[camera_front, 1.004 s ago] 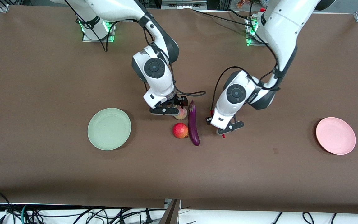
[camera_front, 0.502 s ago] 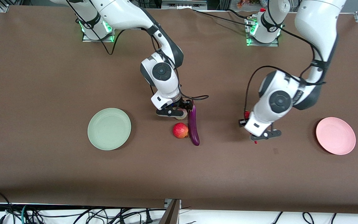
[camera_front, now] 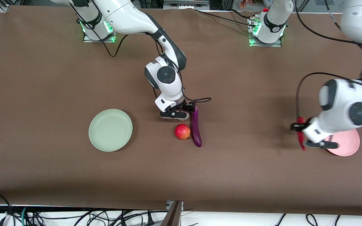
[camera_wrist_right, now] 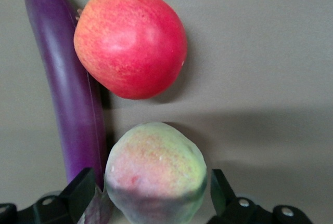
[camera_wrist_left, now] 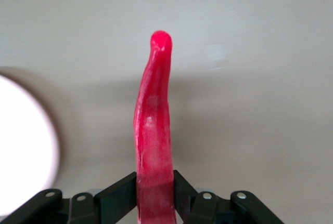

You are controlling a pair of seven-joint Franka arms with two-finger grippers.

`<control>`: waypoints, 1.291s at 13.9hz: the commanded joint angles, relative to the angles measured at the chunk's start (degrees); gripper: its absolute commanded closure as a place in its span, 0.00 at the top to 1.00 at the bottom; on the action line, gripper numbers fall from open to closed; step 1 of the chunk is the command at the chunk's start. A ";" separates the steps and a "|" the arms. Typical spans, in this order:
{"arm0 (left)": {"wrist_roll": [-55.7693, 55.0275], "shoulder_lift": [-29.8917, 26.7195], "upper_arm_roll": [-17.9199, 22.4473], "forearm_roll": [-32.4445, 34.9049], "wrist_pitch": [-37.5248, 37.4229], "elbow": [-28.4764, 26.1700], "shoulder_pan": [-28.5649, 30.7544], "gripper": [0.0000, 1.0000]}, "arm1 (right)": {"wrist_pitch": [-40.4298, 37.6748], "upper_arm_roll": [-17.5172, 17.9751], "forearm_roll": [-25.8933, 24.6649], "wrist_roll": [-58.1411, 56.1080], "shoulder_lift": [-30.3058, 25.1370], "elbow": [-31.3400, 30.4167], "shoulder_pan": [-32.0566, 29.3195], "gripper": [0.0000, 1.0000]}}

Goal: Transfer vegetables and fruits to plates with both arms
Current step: 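Carry the chili to the pink plate while the right gripper grasps the peach, then place the peach on the green plate with the right gripper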

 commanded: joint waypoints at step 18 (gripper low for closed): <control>30.44 4.54 -8.05 13.12 1.86 6.68 12.57 1.00 | -25.13 -2.52 -0.96 -46.12 -9.43 0.02 -23.62 0.37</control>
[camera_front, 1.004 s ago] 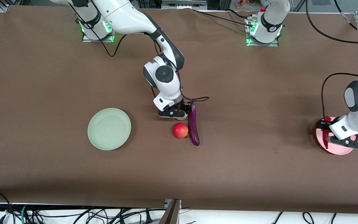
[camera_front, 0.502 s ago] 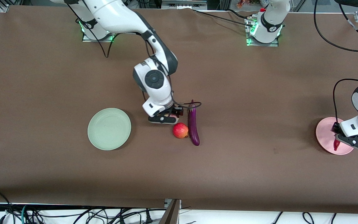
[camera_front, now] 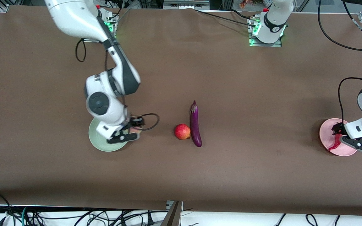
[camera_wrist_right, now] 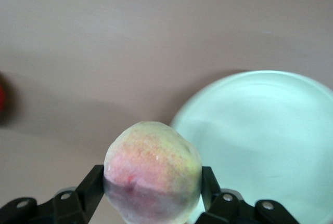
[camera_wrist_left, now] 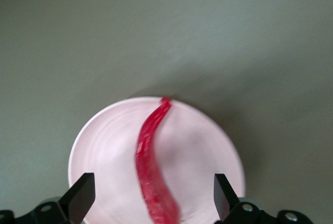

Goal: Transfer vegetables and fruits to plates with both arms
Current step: 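Place the peach on the green plate with the right gripper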

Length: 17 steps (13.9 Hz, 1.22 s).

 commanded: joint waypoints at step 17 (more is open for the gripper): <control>-64.20 3.95 -14.23 -4.25 -5.29 1.43 -30.92 1.00 | 6.58 2.62 5.98 36.36 6.61 9.43 8.94 0.99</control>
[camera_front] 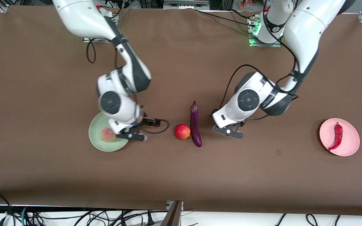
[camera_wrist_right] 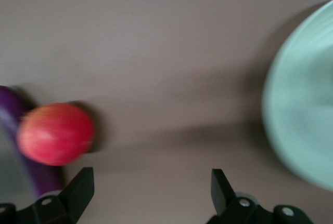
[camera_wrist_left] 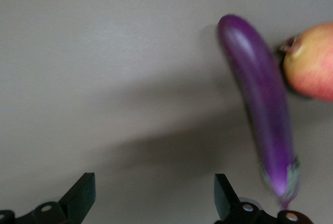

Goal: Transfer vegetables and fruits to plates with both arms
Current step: 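Grasp the red apple with the right gripper while the left gripper reaches the eggplant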

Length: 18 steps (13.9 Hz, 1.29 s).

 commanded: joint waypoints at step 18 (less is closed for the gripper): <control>-1.61 0.96 0.49 0.70 0.29 1.50 1.68 1.00 | 19.77 2.62 0.46 24.71 13.80 9.11 5.38 0.99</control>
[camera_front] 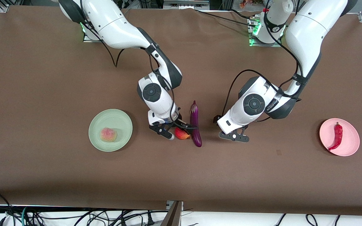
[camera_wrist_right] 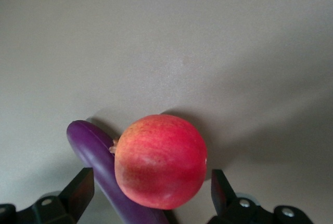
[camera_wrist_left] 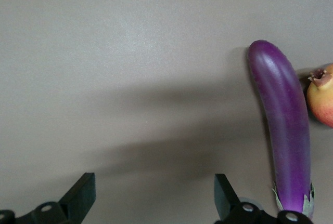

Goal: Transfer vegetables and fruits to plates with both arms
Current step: 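Grasp the red apple with the right gripper while the left gripper reaches the eggplant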

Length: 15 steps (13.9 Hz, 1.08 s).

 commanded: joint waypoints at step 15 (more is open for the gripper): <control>-1.59 0.25 -0.33 -0.08 -0.67 0.98 -0.99 1.00 | -16.04 0.15 0.83 -19.87 -5.35 2.03 -8.90 0.30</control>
